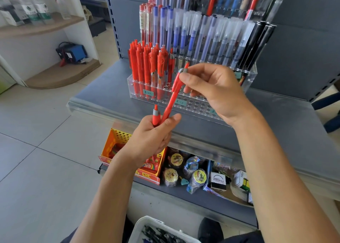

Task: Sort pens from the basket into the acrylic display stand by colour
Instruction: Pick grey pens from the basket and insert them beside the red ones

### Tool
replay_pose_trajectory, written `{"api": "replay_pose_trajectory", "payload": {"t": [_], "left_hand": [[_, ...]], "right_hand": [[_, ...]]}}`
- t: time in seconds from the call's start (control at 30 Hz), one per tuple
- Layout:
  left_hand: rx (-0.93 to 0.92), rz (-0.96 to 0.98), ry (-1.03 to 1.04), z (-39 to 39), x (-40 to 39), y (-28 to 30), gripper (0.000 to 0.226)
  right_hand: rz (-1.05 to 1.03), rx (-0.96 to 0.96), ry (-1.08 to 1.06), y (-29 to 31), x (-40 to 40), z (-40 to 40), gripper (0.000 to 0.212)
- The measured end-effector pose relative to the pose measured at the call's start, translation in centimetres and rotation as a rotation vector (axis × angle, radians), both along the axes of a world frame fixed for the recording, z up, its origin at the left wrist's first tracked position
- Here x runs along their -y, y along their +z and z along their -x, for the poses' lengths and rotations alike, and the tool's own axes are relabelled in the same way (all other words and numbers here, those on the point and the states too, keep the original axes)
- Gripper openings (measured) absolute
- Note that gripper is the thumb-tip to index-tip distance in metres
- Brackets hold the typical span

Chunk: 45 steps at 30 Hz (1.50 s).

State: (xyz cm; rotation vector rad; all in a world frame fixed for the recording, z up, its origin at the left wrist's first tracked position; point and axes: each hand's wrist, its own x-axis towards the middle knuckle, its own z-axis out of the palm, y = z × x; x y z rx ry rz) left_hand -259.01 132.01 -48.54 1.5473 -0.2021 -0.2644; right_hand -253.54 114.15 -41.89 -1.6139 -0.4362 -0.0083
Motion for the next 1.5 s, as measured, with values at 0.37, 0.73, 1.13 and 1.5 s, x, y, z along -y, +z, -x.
{"api": "replay_pose_trajectory", "payload": {"t": [0.37,0.73,1.13,1.5], "left_hand": [[-0.052,-0.006,0.037,-0.4,0.2,-0.4,0.05],[-0.12,-0.018,0.049,-0.6,-0.2,-0.6,0.041],[-0.138,-0.035,0.046,-0.5,-0.5,-0.6,0.046],[-0.139,-0.055,0.054,-0.6,-0.7,-0.7,0.042]], "right_hand": [[-0.007,-0.078,0.031,-0.6,-1.5,0.3,0.026],[-0.083,0.102,-0.188,0.3,-1.3,0.0,0.033],[-0.065,0.291,-0.4,-0.4,-1.3,-1.1,0.027],[0.043,0.364,-0.442,-1.3,-2.2,-2.1,0.022]]}}
